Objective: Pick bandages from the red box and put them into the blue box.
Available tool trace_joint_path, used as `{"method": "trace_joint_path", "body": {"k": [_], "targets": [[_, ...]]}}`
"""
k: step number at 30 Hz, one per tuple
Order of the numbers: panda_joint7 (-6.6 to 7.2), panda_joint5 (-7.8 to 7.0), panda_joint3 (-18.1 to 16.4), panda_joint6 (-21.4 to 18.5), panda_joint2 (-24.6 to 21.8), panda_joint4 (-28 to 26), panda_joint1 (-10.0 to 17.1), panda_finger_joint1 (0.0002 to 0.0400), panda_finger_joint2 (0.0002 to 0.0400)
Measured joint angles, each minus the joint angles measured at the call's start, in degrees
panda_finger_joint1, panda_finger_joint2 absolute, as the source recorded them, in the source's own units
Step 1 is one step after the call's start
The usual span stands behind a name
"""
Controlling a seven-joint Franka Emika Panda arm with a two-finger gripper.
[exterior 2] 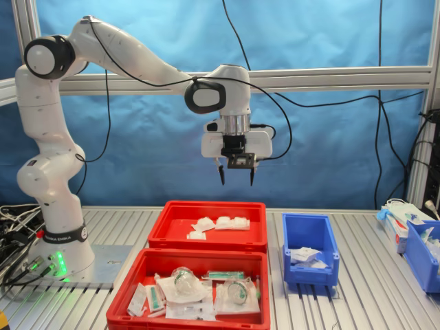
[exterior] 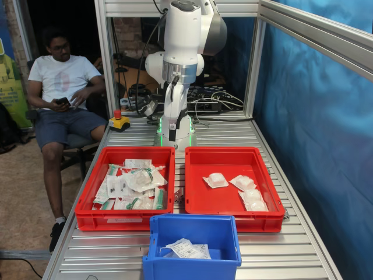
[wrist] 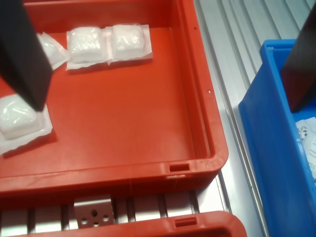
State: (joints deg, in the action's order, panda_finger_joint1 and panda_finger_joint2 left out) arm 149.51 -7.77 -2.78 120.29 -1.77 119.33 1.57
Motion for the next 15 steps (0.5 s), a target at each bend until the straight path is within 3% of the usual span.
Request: {"method": "trace_joint_path", "body": {"k": [15], "targets": [[0.0, 0.0, -0.21, -0.02, 0.0, 0.51, 0.12, 0.04, 0.04]]}}
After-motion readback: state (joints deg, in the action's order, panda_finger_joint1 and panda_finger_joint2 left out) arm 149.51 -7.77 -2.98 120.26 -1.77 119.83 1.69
